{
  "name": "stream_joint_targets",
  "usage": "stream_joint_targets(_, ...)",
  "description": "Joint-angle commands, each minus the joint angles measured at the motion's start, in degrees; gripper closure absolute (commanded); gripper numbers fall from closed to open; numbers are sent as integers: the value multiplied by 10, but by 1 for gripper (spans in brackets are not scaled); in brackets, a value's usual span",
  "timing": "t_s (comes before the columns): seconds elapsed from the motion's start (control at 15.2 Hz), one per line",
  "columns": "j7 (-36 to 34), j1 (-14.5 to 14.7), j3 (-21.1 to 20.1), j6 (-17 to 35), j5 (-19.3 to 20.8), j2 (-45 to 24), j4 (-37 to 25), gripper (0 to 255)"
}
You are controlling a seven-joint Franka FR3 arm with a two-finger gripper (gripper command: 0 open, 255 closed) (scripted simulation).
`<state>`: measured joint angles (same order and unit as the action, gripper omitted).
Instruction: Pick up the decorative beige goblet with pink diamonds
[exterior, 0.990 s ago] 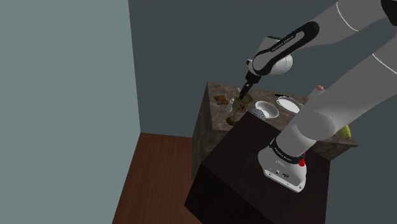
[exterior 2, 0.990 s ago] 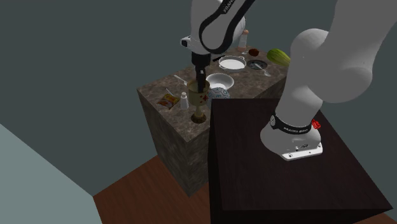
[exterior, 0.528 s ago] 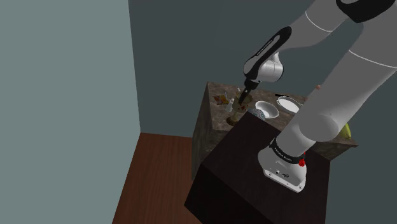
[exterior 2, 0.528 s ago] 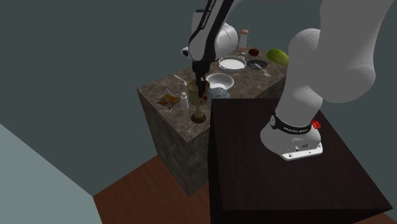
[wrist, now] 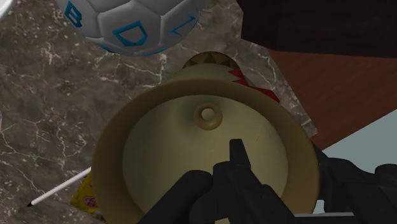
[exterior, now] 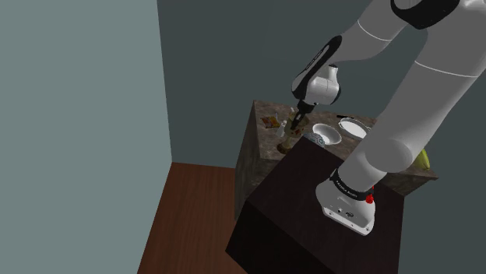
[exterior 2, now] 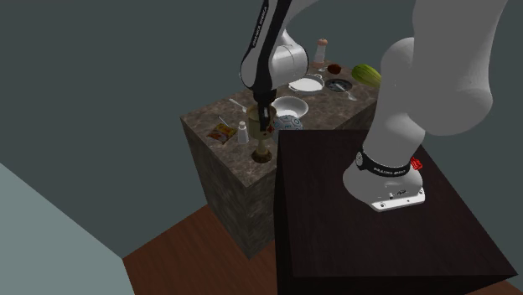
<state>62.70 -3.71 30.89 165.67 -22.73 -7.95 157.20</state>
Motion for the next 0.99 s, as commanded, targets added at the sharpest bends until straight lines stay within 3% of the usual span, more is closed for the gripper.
stream_joint_targets(0.0,1,-1,0,1,-2,-1,0,255)
stream_joint_targets(0.4,2,-1,-1,0,-3,-2,-1,255)
stream_joint_targets(0.66,-84,30,57,-28,114,49,9,255)
stream_joint_targets(0.92,-161,26,76,-64,221,102,13,255)
